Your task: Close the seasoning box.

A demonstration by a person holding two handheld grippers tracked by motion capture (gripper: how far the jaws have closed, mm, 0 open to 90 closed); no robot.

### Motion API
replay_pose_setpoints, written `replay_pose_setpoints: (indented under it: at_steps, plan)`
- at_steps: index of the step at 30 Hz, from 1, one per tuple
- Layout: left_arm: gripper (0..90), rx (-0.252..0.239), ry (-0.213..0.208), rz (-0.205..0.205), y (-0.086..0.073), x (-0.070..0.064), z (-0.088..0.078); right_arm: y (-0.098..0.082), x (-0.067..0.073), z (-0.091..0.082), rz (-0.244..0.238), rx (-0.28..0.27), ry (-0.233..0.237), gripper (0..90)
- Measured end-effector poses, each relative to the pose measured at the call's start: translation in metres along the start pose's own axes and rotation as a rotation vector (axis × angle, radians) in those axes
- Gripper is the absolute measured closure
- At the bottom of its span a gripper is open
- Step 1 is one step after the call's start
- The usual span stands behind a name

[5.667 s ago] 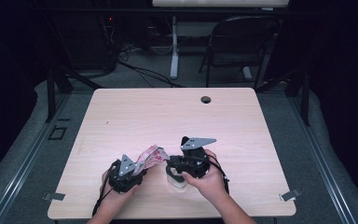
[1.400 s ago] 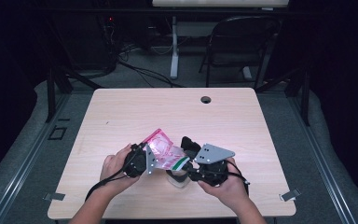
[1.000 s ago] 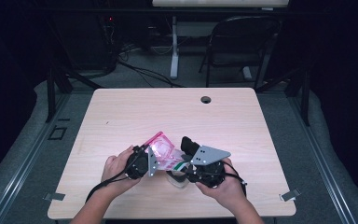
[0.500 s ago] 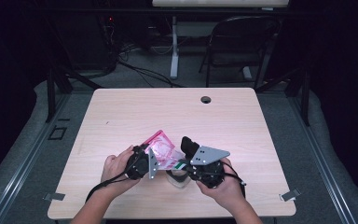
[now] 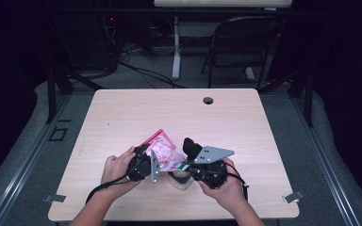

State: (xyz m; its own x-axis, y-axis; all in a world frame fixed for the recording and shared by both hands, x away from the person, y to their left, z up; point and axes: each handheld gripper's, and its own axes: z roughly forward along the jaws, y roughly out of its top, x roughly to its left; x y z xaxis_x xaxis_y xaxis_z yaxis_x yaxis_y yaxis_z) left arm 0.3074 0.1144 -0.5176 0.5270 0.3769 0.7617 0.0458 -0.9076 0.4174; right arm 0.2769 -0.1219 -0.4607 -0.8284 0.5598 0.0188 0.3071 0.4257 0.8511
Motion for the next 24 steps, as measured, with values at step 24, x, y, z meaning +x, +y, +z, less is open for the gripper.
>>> replay_pose_setpoints:
  at_steps: [24]
  plan:
    - [63.0, 0.014, 0.136, 0.133, 0.0074, 0.004, -0.007, -0.0059, -0.0078, 0.0017, 0.071, -0.012, 0.02, 90.0]
